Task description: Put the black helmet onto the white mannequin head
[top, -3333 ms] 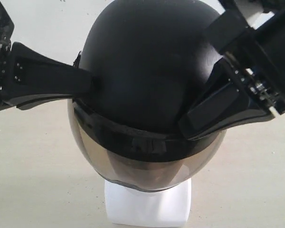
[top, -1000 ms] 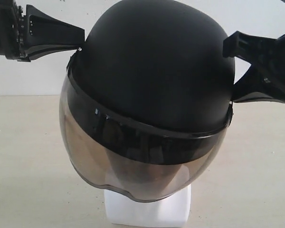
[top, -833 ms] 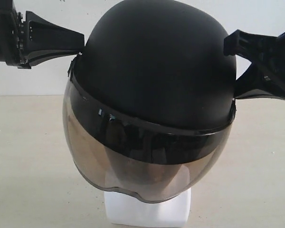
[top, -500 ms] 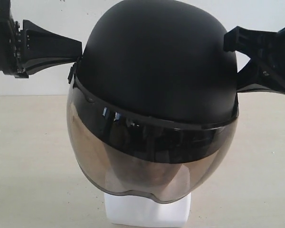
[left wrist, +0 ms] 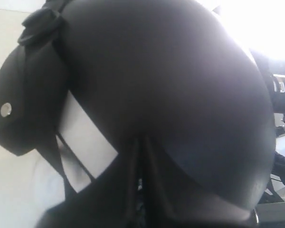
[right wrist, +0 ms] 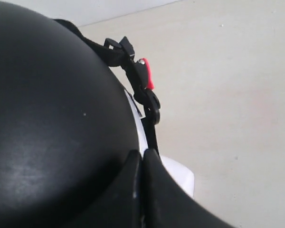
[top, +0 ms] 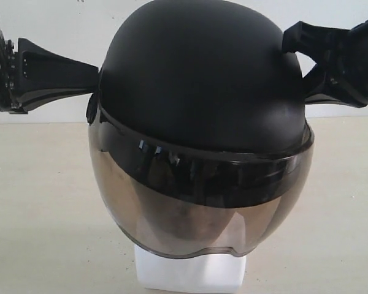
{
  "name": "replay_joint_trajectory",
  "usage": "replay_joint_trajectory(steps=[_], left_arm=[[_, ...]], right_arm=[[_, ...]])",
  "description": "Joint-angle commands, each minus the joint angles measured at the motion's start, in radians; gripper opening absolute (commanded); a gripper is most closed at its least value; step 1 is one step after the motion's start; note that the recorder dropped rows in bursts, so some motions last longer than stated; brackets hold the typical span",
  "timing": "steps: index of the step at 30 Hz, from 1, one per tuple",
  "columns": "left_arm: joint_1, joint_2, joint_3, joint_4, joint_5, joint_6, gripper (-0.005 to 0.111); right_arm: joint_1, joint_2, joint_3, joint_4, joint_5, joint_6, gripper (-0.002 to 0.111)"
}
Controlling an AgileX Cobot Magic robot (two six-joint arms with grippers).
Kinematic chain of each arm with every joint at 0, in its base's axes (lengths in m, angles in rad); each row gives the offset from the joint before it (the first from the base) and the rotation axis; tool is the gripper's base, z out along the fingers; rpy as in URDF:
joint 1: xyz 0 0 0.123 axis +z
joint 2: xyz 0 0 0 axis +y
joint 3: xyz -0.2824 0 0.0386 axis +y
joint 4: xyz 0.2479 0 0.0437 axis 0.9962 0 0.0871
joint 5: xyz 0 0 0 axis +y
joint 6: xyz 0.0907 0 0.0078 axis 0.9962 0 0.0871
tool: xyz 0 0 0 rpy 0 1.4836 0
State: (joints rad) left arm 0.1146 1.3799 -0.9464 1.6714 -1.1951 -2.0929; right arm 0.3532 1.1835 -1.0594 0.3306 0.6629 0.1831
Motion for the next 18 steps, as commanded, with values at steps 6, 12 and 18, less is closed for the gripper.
replay_joint_trajectory(steps=[6, 12, 18], left_arm=[[-0.005, -0.002, 0.038, 0.073, -0.026, 0.023, 0.004], [0.041, -0.006, 0.038, 0.073, -0.026, 0.025, 0.004], [0.075, -0.019, 0.038, 0.073, -0.026, 0.022, 0.004]], right_arm=[[0.006, 0.004, -0.020, 0.049, 0.063, -0.018, 0.000], [0.006, 0.004, -0.022, 0.118, 0.068, -0.072, 0.000], [0.006, 0.001, -0.022, 0.126, 0.068, -0.081, 0.000]])
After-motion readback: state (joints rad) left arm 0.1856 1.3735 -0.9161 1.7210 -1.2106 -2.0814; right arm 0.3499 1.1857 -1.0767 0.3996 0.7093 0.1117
